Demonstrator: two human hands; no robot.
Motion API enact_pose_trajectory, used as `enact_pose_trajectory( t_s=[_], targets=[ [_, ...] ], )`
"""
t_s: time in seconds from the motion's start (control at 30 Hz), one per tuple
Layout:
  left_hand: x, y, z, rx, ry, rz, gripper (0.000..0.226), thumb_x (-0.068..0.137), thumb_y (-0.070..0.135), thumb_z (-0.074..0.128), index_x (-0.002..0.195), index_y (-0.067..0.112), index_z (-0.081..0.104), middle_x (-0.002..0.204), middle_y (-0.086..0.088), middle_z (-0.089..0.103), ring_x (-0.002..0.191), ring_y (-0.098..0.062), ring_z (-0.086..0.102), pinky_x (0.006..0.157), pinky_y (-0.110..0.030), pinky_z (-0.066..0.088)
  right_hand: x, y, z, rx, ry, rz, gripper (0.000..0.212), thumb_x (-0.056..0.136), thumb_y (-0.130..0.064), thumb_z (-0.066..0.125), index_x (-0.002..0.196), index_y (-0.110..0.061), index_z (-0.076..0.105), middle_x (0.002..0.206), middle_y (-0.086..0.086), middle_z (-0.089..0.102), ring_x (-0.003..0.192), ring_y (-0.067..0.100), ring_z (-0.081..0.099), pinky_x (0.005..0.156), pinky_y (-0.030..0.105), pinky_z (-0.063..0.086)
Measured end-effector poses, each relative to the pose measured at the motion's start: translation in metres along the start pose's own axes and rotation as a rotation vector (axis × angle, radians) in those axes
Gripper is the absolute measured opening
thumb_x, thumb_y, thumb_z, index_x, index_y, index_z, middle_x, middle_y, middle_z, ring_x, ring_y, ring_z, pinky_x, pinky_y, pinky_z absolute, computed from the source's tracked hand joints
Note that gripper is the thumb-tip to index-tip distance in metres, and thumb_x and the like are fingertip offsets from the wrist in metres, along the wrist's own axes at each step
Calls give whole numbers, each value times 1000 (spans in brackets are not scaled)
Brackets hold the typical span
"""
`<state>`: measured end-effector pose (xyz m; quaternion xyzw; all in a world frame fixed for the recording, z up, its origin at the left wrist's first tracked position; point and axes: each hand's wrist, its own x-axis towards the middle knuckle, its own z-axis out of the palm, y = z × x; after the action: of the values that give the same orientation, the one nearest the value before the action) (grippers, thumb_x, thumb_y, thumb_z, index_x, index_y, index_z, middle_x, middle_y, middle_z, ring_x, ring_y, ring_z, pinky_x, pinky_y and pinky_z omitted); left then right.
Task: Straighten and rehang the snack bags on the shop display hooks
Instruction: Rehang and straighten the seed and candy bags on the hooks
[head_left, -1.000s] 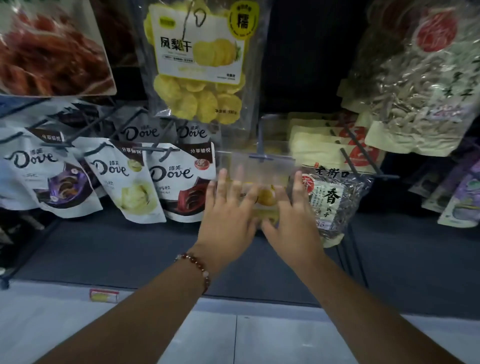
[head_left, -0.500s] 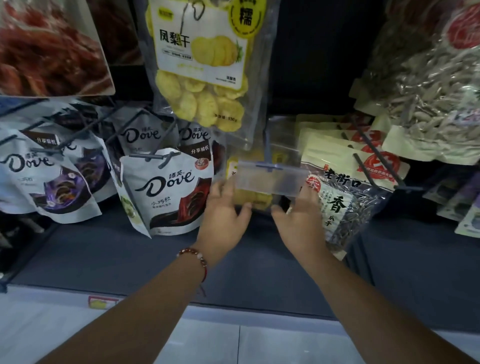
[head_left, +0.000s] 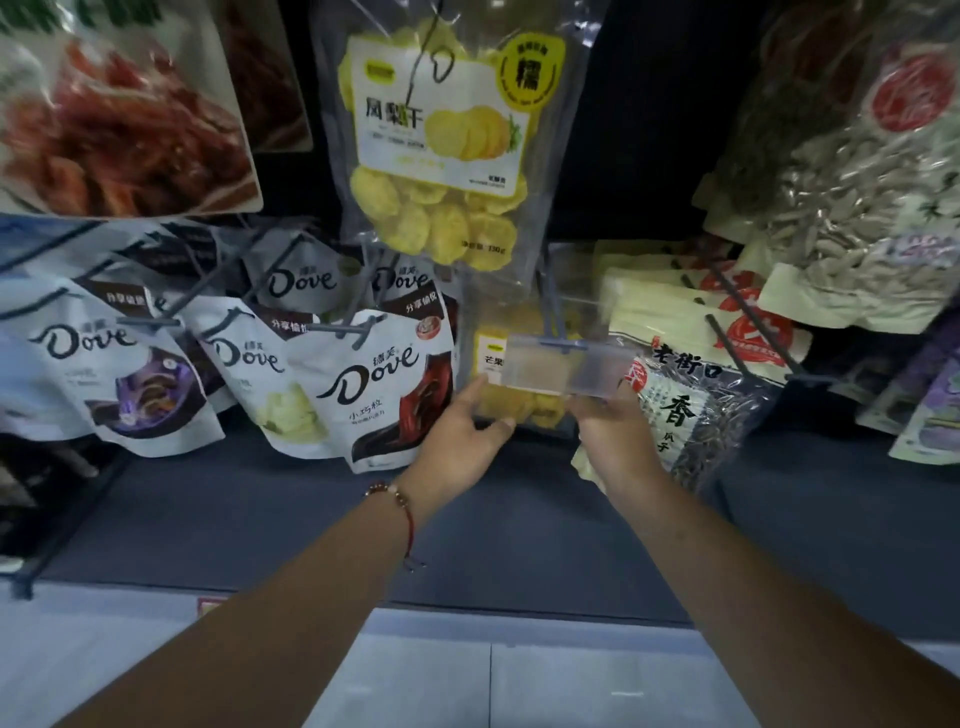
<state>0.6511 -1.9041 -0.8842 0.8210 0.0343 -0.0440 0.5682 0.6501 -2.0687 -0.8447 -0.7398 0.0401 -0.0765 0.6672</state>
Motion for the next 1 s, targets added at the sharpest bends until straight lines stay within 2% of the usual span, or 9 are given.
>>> enact_pose_trajectory(
  t_s=[0.1, 0.17, 0.23, 0.37, 0.47, 0.57, 0.73, 0.87, 1.0],
  targets=[
    [-32, 17, -17, 197, -98, 48, 60, 89, 38, 63, 144, 26, 43, 137, 14, 48, 129, -7, 44, 115, -34, 35, -20, -1, -17, -326, -81, 32, 36, 87, -19, 62, 120, -29, 56, 102, -10, 65, 97, 16, 62, 75, 29, 47],
    [-56, 22, -33, 355, -171, 83, 60, 95, 30, 61, 149, 25, 37, 137, 13, 41, 131, -6, 39, 115, -27, 31, -47, -4, -29, -548, -204, 12, 57, 87, -30, 62, 141, -24, 44, 135, -5, 54, 124, 21, 52, 97, 34, 45],
    [-84, 28, -55, 526, -193, 113, 60, 96, 32, 60, 150, 24, 36, 145, 10, 41, 136, -7, 37, 113, -23, 28, -81, -14, -39, -719, -330, 14, 73, 92, -33, 61, 154, -19, 24, 157, -1, 28, 143, 20, 30, 114, 37, 31],
    [-135, 44, -102, 909, -144, 210, 67, 91, 44, 56, 152, 29, 30, 152, -3, 38, 138, -24, 40, 112, -35, 35, -143, -45, -43, -1069, -507, -80, 82, 95, -45, 55, 156, -24, 5, 164, 1, -1, 151, 23, 5, 118, 38, 18],
    [-171, 58, -124, 1119, -61, 195, 71, 95, 49, 52, 155, 29, 19, 161, -11, 19, 146, -32, 24, 116, -45, 26, -178, -65, -31, -1236, -535, -236, 82, 95, -51, 49, 156, -26, 0, 164, 1, -10, 151, 25, -3, 120, 40, 8],
    [-213, 60, -139, 1173, 2, 142, 76, 94, 56, 48, 156, 31, 11, 164, -12, 2, 150, -33, 8, 120, -51, 15, -208, -84, -15, -1262, -542, -281, 81, 96, -52, 46, 156, -26, 0, 164, 1, -11, 150, 26, -5, 120, 42, 4],
    [-246, 52, -150, 1170, 81, 138, 78, 94, 61, 43, 156, 32, 5, 165, -11, -5, 151, -35, 5, 120, -52, 14, -218, -107, 20, -1281, -587, -339, 81, 96, -55, 46, 156, -26, 1, 164, 2, -10, 150, 29, -4, 120, 45, 5],
    [-229, 46, -149, 1154, 46, 108, 80, 95, 60, 42, 157, 30, 1, 165, -11, -7, 151, -35, 2, 121, -51, 13, -198, -107, 44, -1234, -572, -330, 82, 94, -57, 46, 156, -26, 3, 164, 2, -9, 150, 30, -3, 120, 46, 6],
    [-182, 34, -144, 1158, 55, 160, 79, 97, 54, 44, 156, 29, 0, 164, -13, -11, 151, -34, 1, 120, -50, 14, -158, -90, 73, -1128, -552, -295, 80, 95, -53, 48, 156, -29, 4, 164, -1, -10, 150, 28, -4, 120, 45, 9]
  ],
)
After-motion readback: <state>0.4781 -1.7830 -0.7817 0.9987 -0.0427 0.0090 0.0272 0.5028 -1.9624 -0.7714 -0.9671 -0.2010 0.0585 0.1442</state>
